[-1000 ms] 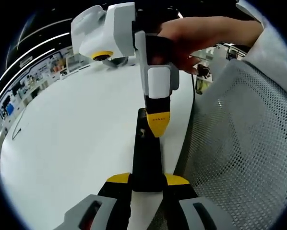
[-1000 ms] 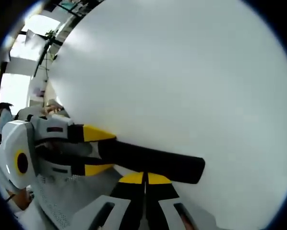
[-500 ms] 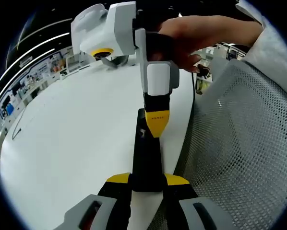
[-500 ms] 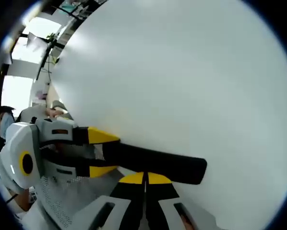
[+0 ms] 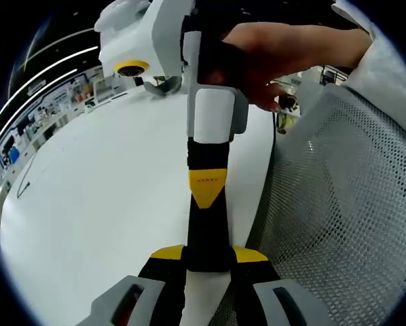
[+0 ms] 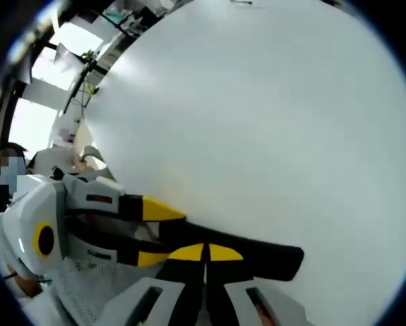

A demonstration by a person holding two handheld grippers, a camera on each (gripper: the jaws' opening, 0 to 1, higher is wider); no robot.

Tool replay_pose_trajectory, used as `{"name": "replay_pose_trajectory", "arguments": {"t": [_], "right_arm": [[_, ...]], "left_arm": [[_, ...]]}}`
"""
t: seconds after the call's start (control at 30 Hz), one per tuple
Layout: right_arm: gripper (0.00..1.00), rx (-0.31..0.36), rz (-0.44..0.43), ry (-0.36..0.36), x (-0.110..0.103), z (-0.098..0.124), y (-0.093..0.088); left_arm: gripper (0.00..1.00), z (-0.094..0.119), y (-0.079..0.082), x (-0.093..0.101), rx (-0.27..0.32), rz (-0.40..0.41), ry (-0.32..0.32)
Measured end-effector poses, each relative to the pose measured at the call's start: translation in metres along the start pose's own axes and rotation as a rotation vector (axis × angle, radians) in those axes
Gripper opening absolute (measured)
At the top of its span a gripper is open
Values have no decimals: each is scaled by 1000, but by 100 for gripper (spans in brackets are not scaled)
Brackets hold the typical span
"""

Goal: Press the specified remote control buttons in sequence, fully releasing each button before pressing the next.

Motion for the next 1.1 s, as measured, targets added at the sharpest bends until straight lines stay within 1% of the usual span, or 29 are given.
{"name": "replay_pose_trajectory", "arguments": {"t": [0.13, 0.27, 0.53, 0.7, 0.83, 0.93, 1.1], "right_arm": [[0, 1, -4, 4, 2, -1, 1], [0, 15, -7, 12, 3, -1, 1], [0, 31, -58, 47, 6, 0, 0], [0, 38, -54, 46, 5, 0, -1], [0, 38, -81, 57, 8, 2, -2], [0, 35, -84, 44, 11, 4, -4], [0, 29, -94, 50, 12, 3, -4]], "left_arm": [[24, 0, 0, 0, 1, 1, 0], [24, 0, 0, 0, 1, 3, 5], [24, 0, 0, 0, 1, 0, 5], [24, 0, 0, 0, 2, 2, 5], [24, 0, 0, 0, 3, 2, 5], [24, -1, 0, 0, 3, 2, 5], [24, -1, 0, 0, 3, 2, 4]]}}
Point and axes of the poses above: the point that each gripper's makers call its tool centre point, and the gripper's own axes: z roughly backward along the fingers, x roughly to its right, y roughly out of its top, the point moved 8 cm from there along z, roughly backward along the fingers, and after that the axes turned 2 degrees about -z, right-handed, at the moved point
